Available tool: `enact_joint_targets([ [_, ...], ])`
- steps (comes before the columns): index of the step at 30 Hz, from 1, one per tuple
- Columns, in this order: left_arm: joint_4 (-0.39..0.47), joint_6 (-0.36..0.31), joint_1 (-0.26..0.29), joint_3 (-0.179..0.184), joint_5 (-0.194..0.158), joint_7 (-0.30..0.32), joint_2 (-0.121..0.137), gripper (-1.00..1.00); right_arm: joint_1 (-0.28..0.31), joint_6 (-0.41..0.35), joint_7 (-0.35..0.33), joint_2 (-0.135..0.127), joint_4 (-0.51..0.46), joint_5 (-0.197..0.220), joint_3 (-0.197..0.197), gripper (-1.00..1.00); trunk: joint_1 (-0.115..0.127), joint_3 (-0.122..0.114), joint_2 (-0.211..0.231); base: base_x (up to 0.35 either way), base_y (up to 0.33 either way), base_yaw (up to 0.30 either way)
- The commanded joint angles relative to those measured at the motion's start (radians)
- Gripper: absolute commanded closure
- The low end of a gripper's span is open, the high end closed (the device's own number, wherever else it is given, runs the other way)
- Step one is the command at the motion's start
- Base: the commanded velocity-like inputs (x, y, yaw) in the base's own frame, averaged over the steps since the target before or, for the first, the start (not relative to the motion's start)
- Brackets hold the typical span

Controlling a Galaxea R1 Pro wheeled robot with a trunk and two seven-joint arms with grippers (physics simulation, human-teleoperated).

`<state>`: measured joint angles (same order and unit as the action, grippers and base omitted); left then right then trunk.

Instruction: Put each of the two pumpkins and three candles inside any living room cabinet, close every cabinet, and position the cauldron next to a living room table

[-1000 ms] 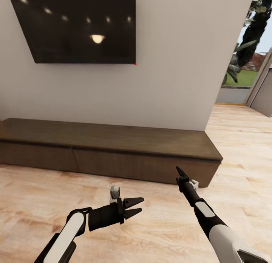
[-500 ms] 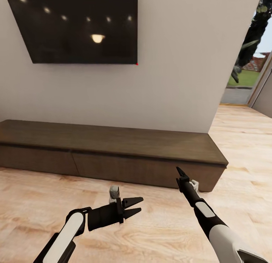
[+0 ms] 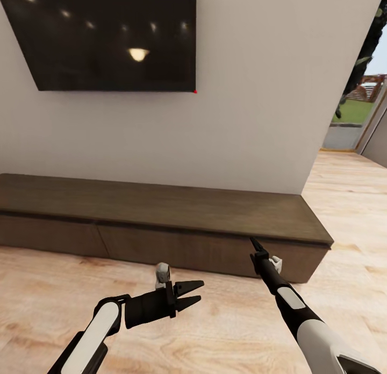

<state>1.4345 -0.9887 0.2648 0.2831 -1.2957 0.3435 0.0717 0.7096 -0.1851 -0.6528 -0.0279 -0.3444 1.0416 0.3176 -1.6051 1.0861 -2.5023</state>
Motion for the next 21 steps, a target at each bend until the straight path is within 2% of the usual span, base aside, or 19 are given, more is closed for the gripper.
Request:
enact_joint_targets([
  [1,0.0,-0.001,0.001,0.001,0.006,0.007,0.001,-1.0,0.001,-0.01,-0.002,0.0,0.0,0.009,0.003,-1.0,0.0,0.001,0.0,0.079,0.0,0.0],
  [13,-0.002,-0.001,0.001,0.001,0.006,0.006,0.001,-1.0,0.001,-0.01,0.001,0.0,-0.001,0.009,0.002,-1.0,0.0,0.001,0.0,0.126,0.0,0.0],
  [21,0.002,-0.001,0.001,-0.003,0.006,0.008,0.003,-1.0,0.001,-0.007,0.0,0.002,-0.001,0.009,0.001,-1.0,0.0,0.001,0.0,0.027,0.0,0.0],
])
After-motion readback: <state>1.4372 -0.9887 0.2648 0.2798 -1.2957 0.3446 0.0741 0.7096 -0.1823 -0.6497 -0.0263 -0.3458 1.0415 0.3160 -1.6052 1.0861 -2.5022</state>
